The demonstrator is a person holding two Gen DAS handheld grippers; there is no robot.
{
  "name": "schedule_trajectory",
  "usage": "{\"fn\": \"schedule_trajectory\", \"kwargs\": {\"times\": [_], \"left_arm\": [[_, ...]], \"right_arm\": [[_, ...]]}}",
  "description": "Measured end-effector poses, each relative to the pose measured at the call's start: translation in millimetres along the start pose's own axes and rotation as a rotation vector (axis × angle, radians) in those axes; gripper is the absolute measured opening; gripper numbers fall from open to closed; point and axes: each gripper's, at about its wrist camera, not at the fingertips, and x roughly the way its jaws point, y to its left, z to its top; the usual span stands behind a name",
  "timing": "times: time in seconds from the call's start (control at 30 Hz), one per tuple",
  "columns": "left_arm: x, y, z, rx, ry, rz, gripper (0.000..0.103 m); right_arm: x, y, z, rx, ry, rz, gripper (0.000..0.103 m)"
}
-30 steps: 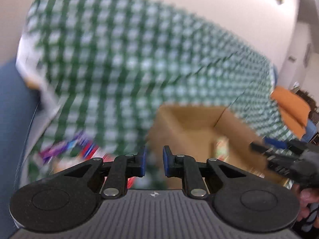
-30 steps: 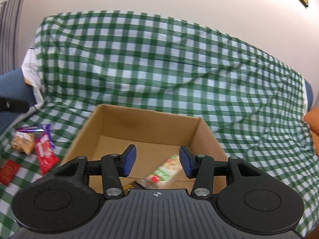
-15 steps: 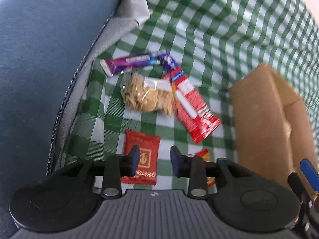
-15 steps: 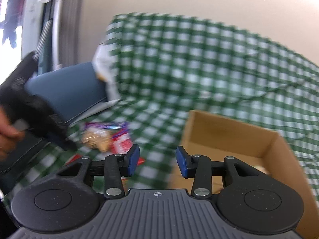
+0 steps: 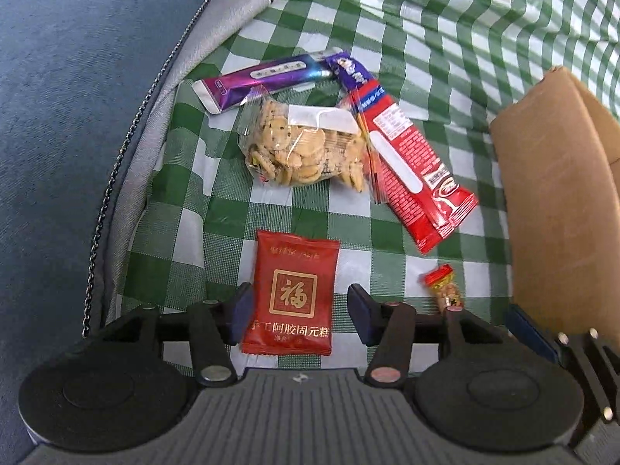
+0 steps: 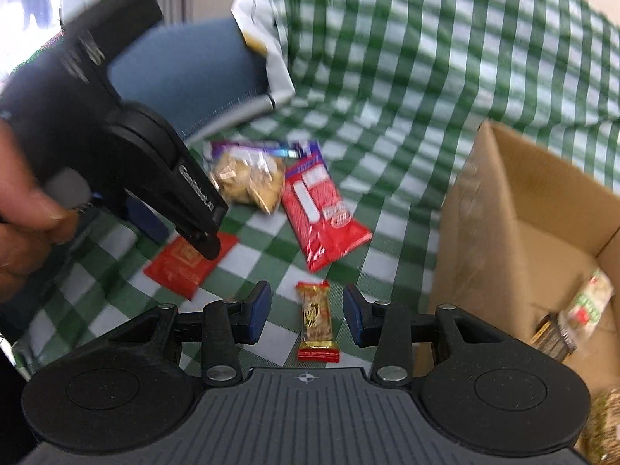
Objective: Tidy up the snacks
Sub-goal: 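Reach the left tool to the red square packet while the right tool reaches the small candy, then close the left tool on the red square packet while the right tool grips the small candy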
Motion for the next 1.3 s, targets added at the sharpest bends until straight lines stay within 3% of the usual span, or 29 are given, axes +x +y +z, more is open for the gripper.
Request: {"fn": "schedule_trajectory", "kwargs": {"times": [0.4, 0.57, 0.63, 0.83, 1.03, 1.3], "left_arm": [[15.6, -7.0, 2.8, 0.042, 0.042, 0.050, 0.061], [18.2, -11.1, 1.7, 0.072, 0.042, 0.069, 0.061], [18.0, -13.6, 0.5, 0.084, 0.039, 0.076, 0.061], [16.4, -13.1, 0.4, 0.091, 0.029, 0.088, 0.050], [10.6, -5.8, 2.7, 0.047, 0.014, 0.069, 0.050], [17.1, -15.5, -2.0, 0.103, 0.043, 0.086, 0.056]], "right_arm": [[54.1, -9.8, -6.6, 0.095, 0.167, -0.047, 0.043], [55.3, -9.7, -8.4, 0.102, 0.164, -0.032, 0.038], [55.7, -10.3, -8.5, 0.106, 0.164, -0.015, 0.024], [51.0, -12.8, -8.3, 0.118, 0.160, -0.006, 0.021], [45.7, -18.7, -6.7, 0.158, 0.165, 0.020, 0.019], [51.1, -13.4, -7.4, 0.141, 0.203, 0.042, 0.024]]}}
